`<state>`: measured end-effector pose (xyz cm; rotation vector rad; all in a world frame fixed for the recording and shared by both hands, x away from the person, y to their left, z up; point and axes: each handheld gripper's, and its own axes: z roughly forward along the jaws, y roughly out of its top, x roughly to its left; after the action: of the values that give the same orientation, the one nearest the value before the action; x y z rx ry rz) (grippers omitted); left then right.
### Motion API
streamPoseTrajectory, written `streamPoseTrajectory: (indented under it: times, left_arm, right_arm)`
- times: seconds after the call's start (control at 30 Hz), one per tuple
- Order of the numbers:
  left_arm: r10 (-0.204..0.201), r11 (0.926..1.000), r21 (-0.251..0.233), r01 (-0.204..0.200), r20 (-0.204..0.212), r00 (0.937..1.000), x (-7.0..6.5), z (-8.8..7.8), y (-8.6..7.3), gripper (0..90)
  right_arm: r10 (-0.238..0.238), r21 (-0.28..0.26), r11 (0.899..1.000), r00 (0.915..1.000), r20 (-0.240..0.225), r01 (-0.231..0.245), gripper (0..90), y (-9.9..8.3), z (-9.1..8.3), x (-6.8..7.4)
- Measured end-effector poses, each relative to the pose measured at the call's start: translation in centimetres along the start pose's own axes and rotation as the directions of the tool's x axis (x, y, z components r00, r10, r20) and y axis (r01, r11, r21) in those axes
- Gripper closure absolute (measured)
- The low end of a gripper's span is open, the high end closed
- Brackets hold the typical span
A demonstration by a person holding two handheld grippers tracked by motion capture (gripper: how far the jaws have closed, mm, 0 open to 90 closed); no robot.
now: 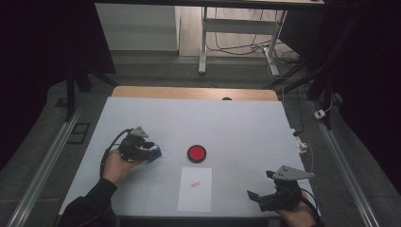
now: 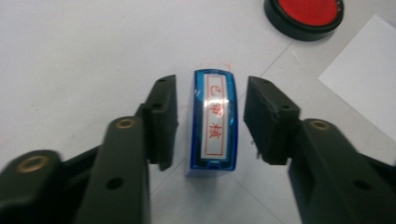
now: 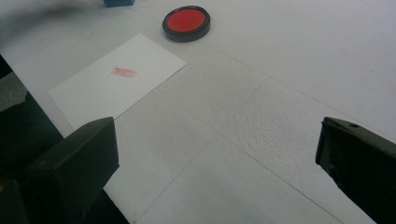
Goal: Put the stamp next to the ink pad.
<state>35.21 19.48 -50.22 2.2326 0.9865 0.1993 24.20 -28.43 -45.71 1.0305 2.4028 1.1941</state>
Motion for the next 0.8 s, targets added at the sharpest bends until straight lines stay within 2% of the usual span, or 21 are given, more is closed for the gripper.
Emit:
streamPoseTrajectory:
  times: [0.07, 0.2, 0.3, 0.4, 0.53, 0.8]
  left_arm:
    - [-0.007, 1.0000, 0.000, 0.007, 0.009, 0.9999, -0.1, -0.1, 0.1, 46.8]
    - [0.003, 0.9999, -0.013, -0.003, 0.003, 1.0000, -0.5, -0.7, 0.4, 39.5]
    - [-0.025, 0.9994, -0.022, 0.025, 0.022, 0.9995, -0.6, -1.0, 0.5, 31.9]
    - [-0.026, 0.9995, -0.019, 0.027, 0.021, 0.9994, -0.8, -1.2, 0.5, 24.9]
    - [-0.026, 0.9989, -0.038, 0.028, 0.029, 0.9992, -1.0, -1.7, 0.4, 15.1]
    - [-0.035, 0.9969, -0.070, 0.037, 0.025, 0.9991, -1.9, -3.1, 0.2, 7.2]
  right_arm:
    - [0.002, 0.001, 1.000, 1.0000, 0.000, -0.002, 0.0, 0.0, 0.0, 0.0]
    - [0.005, 0.004, 1.000, 1.0000, -0.002, -0.005, 0.0, 0.0, 0.0, 0.0]
    - [0.004, 0.005, 1.000, 1.0000, -0.003, -0.004, 0.0, 0.0, 0.0, 0.0]
    - [0.005, 0.005, 1.000, 1.0000, -0.005, -0.005, 0.0, 0.0, 0.0, 0.0]
    - [0.004, 0.009, 1.000, 1.0000, -0.007, -0.004, 0.0, 0.1, 0.0, -0.1]
    - [0.006, 0.016, 1.000, 0.9998, -0.017, -0.005, 0.0, 0.1, 0.2, 0.0]
